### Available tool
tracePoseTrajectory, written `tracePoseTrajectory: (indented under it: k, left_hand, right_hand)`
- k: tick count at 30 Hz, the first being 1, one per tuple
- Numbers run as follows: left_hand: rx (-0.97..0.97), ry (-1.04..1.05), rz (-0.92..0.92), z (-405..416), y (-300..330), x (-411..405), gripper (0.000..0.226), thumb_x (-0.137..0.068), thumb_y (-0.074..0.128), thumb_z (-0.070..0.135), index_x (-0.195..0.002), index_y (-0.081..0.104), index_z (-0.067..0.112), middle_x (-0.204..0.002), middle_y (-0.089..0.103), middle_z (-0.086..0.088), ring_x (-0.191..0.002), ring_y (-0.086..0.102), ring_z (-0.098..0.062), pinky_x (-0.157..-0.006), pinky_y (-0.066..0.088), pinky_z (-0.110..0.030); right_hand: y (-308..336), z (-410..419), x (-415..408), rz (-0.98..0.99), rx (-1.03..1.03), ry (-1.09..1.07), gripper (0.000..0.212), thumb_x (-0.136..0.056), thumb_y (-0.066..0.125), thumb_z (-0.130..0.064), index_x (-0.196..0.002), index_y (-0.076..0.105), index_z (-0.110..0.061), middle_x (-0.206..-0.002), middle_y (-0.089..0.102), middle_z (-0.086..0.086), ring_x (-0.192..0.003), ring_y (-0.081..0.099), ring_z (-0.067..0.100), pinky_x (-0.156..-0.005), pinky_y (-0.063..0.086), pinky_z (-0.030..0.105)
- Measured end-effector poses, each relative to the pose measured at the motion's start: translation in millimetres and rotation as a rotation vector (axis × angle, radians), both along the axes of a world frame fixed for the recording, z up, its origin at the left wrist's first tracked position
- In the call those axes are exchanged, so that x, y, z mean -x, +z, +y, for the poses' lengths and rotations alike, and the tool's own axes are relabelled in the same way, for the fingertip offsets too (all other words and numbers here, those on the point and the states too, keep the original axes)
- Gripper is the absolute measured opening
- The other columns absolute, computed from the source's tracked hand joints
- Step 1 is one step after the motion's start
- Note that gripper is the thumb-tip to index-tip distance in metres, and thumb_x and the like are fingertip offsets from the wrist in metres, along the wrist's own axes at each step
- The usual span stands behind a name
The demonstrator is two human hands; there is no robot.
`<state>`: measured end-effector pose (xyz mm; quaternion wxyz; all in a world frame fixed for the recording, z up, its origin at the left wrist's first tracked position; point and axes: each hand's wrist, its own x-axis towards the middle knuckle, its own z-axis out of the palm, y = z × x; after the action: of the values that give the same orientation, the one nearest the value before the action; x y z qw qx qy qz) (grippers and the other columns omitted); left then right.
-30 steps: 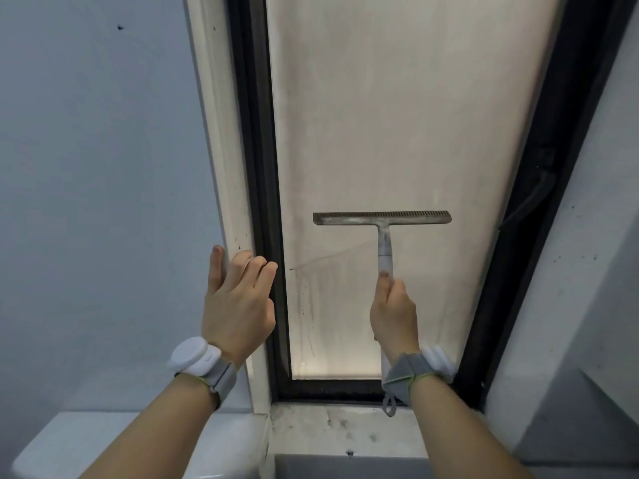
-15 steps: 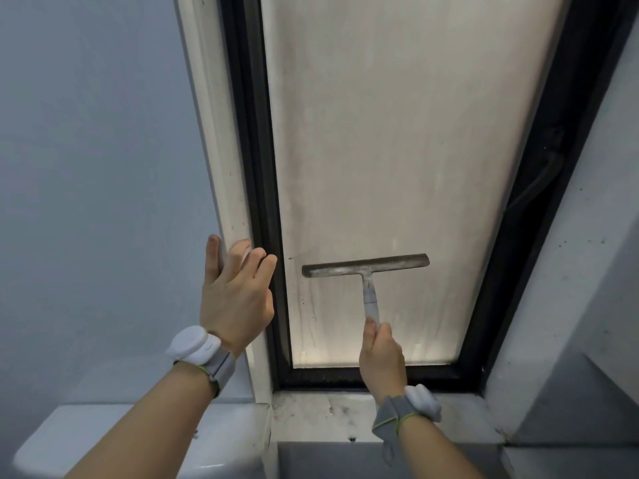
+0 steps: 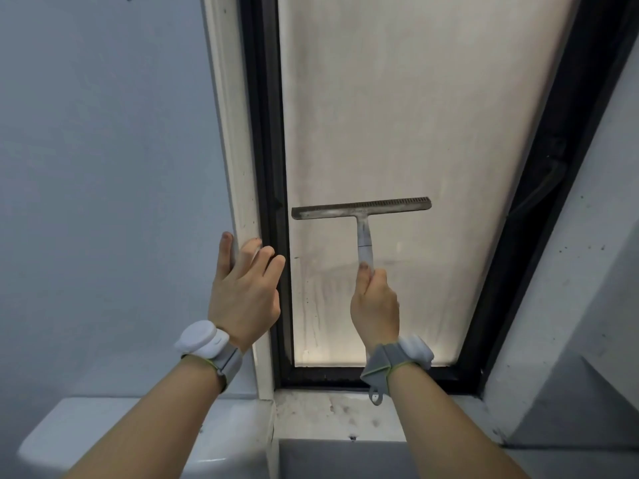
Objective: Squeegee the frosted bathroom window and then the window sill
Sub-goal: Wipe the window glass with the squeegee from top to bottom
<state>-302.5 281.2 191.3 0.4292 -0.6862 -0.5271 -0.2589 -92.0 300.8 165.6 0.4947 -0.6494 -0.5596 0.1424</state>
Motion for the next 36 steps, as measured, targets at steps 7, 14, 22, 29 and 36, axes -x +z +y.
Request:
tracePoseTrajectory:
  k: [7,14,22,29,36]
  left_hand:
    - [-0.048,-0.034,-0.017,1,-1,-3,0.035,-0.081,0.039,0.005,-0.101,0.067,0.012,-0.113,0.062,-0.006,-0.128,0.048,-0.029,-0.122,0.0,-0.059]
    - [-0.007,-0.143,0.028,-12,-26,-6,0.03,-0.084,0.045,0.005,-0.103,0.066,0.013,-0.13,0.058,-0.012,-0.142,0.039,-0.031,-0.119,0.006,-0.067]
    - [0.045,-0.097,0.048,-14,-43,1,0.024,-0.078,0.054,0.003,-0.097,0.066,0.013,-0.13,0.059,-0.012,-0.142,0.041,-0.031,-0.121,0.004,-0.06]
    - [0.079,-0.04,0.068,-12,-41,1,0.026,-0.076,0.058,0.006,-0.099,0.067,0.013,-0.129,0.06,-0.009,-0.141,0.039,-0.029,-0.122,-0.002,-0.058]
    - [0.082,-0.025,0.062,-12,-42,1,0.023,-0.076,0.053,0.006,-0.094,0.067,0.013,-0.125,0.062,-0.008,-0.138,0.044,-0.029,-0.122,-0.002,-0.058]
  right_hand:
    - [-42,2,4,-0.038,0.096,0.024,0.04,-0.103,0.026,-0.049,-0.085,0.039,-0.016,-0.065,0.051,0.0,-0.054,0.046,0.018,-0.049,0.027,0.036]
    - [-92,-10,4,-0.04,0.199,0.035,0.04,-0.102,0.025,-0.051,-0.082,0.037,-0.019,-0.066,0.055,0.002,-0.055,0.051,0.021,-0.045,0.029,0.032]
    - [-126,-21,-1,-0.12,0.308,0.011,0.041,-0.101,0.023,-0.053,-0.084,0.037,-0.019,-0.066,0.057,0.002,-0.054,0.053,0.021,-0.044,0.032,0.032]
    - [-122,-31,-2,-0.154,0.331,-0.009,0.043,-0.1,0.021,-0.056,-0.083,0.037,-0.021,-0.065,0.057,0.0,-0.053,0.055,0.02,-0.043,0.033,0.031]
    - [-69,-26,-3,-0.114,0.076,-0.067,0.038,-0.101,0.023,-0.053,-0.081,0.035,-0.023,-0.059,0.05,-0.004,-0.047,0.045,0.014,-0.041,0.021,0.027]
